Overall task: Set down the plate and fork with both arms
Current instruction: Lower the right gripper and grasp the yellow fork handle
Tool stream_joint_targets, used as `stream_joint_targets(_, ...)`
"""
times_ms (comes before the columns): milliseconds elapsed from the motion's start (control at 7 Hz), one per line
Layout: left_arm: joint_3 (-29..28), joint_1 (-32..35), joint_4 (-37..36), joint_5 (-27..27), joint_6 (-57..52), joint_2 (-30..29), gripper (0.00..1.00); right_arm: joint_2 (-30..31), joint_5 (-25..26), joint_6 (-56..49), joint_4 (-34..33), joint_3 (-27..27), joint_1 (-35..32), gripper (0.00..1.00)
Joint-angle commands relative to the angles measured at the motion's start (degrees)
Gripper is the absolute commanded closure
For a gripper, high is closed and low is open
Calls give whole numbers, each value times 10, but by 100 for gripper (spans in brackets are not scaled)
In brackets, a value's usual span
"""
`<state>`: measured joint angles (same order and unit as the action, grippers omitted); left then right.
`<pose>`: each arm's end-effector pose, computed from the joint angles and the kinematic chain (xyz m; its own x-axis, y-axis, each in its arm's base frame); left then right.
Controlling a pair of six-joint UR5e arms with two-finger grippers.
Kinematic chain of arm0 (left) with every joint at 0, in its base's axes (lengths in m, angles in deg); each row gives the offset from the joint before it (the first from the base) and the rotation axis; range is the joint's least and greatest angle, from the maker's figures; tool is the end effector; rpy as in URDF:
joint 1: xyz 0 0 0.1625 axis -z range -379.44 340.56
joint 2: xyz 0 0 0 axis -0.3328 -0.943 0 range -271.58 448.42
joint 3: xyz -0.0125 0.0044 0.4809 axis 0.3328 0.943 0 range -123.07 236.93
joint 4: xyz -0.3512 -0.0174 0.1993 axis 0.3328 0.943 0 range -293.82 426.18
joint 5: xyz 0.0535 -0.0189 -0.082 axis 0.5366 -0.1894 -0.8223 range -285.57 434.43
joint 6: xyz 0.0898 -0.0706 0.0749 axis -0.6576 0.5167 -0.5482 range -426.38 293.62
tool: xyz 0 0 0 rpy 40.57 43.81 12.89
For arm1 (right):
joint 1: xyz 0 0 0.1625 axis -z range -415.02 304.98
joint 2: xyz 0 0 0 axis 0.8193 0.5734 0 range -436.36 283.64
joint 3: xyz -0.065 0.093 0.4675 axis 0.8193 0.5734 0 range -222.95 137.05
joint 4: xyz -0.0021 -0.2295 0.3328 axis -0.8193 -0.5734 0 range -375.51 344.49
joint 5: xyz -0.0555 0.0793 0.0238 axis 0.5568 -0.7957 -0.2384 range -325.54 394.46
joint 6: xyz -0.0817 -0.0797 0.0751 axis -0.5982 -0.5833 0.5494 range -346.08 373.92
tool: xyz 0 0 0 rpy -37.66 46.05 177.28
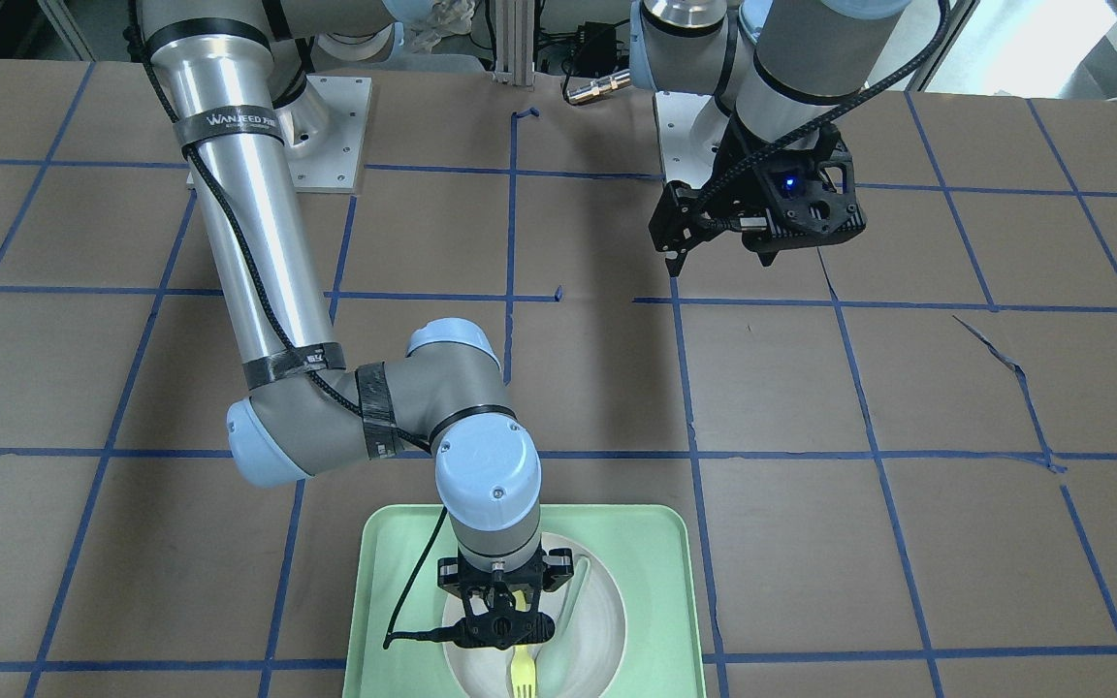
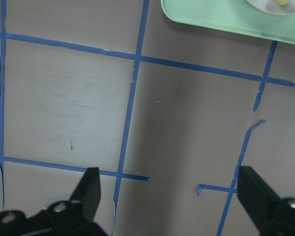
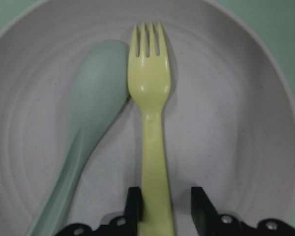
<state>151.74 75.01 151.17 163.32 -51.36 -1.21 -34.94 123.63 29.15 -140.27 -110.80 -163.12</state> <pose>-0.1726 -0.4664 0.4785 -0.9828 -0.1833 0.0213 -0.1834 0.9830 -0.0044 0.3837 -0.7382 0.1902 -0.9972 -0.0546 -0.0517 -0.0472 0.9896 -0.1359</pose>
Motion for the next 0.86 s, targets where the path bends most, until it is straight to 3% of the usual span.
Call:
stream_joint_targets(0,0,0,0,0,0,0,0,0,-3,1,0,-1,0,97)
stream_joint_targets(714,-1,-1,0,-1,0,-1,0,50,19,-56,8,-9,30,100)
